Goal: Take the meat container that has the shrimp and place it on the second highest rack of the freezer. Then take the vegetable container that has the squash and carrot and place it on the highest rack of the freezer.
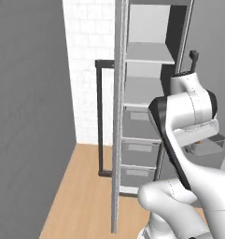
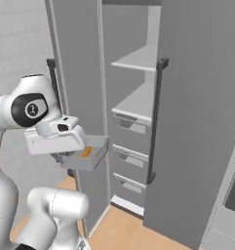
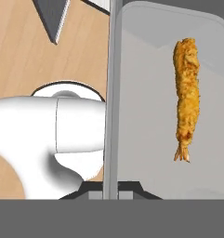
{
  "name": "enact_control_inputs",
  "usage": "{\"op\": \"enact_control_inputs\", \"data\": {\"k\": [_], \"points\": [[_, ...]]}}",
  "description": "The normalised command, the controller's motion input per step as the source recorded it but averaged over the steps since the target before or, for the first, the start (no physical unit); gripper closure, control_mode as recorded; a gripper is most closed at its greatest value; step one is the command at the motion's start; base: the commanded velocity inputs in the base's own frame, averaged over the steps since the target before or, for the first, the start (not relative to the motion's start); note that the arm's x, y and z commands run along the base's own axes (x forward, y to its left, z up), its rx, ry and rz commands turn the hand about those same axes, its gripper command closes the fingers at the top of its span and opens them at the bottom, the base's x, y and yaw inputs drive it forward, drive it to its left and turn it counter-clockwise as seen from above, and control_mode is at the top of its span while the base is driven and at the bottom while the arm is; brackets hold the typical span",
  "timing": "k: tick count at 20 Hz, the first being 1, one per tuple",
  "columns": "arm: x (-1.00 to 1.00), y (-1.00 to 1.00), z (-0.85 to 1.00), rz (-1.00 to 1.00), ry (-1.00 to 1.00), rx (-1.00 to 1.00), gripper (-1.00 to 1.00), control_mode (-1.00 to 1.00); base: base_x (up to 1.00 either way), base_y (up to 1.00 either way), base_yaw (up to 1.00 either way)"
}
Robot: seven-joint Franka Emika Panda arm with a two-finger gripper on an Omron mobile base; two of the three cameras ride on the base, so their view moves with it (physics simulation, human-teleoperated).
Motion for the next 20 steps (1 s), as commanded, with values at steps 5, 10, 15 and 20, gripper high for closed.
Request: {"op": "enact_control_inputs", "data": {"k": [5,10,15,20], "points": [[0.00,0.00,0.00,0.00,0.00,0.00,1.00,1.00,0.65,0.36,-0.44],[0.00,0.00,0.00,0.00,0.00,0.00,1.00,1.00,0.65,0.34,-0.43],[0.00,0.00,0.00,0.00,0.00,0.00,1.00,1.00,0.67,0.24,-0.38],[0.00,0.00,0.00,0.00,0.00,0.00,1.00,1.00,0.60,0.00,-0.24]]}}
